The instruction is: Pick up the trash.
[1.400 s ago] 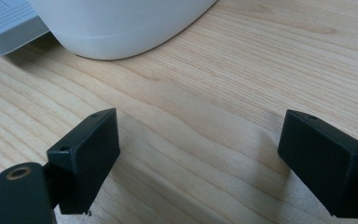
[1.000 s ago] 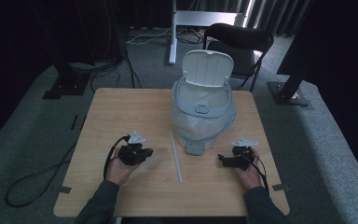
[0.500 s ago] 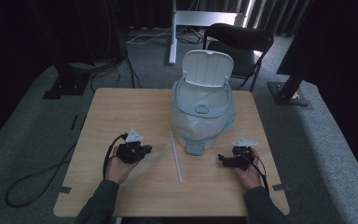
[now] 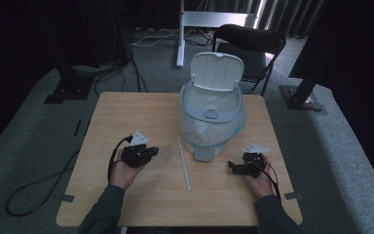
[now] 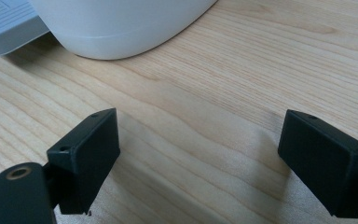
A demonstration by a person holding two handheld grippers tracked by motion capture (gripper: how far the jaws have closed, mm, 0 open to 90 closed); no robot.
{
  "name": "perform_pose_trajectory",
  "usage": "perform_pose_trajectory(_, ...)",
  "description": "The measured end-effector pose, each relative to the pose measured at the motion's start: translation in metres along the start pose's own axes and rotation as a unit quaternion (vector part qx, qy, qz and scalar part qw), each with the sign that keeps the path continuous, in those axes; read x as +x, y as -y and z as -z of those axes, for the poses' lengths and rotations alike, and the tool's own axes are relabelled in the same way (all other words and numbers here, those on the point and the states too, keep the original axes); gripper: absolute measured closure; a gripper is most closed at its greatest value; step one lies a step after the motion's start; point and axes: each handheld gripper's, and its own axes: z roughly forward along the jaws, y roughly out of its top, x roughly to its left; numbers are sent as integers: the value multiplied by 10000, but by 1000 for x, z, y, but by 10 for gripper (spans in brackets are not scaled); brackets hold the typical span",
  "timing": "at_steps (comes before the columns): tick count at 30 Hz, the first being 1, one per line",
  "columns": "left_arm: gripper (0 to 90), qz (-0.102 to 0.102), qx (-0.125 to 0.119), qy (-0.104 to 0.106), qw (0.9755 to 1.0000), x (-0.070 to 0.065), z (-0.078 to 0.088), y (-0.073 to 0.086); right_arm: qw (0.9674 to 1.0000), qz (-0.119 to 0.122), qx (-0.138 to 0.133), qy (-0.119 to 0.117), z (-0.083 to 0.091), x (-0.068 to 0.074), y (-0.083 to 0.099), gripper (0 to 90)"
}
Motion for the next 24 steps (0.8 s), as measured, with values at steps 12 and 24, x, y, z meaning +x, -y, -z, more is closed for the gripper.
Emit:
perform_pose_trajectory(12, 858, -38, -112, -68, 9999, 0, 4, -9, 10000, -1, 0, -2, 0, 0, 0, 115)
perform_pose_trajectory(24, 858, -82, -260, -140, 9995, 0, 11, -18, 10000, 0, -1, -1, 0, 0, 0, 115)
